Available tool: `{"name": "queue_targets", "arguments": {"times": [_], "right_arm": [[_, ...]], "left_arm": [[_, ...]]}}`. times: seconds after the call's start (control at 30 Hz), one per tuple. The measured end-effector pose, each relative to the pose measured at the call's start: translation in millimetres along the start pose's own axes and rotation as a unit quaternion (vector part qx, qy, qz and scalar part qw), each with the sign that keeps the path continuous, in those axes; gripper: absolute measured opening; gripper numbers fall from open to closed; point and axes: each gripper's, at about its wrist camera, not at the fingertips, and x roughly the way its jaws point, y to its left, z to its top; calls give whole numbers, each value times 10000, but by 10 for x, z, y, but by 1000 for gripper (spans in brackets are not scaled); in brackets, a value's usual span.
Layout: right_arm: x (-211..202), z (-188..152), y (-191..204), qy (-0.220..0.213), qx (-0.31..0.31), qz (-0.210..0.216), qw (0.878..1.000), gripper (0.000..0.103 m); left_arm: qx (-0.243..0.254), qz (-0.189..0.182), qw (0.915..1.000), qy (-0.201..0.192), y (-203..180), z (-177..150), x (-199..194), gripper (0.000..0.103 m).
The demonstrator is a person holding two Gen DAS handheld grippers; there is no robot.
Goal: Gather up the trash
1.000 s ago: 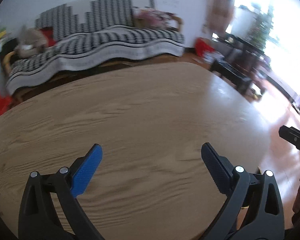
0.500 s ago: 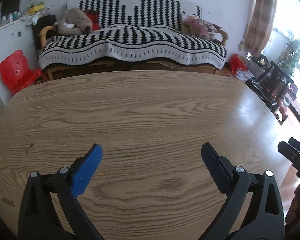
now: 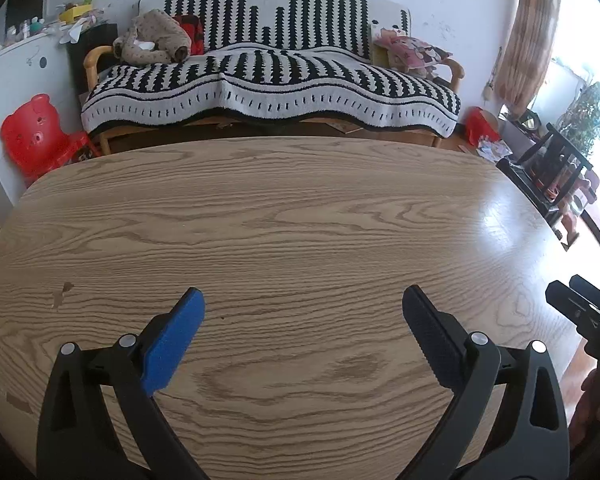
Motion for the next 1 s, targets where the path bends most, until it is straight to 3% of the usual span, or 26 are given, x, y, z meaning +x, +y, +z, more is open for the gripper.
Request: {"name": "queue_targets", "arguments": {"times": [1.0], "right_arm": [[-34,-49,-96,9,125,-8,9999,96]], "left_arm": [[146,-32,9999,55,-173,-84,23,96]]}}
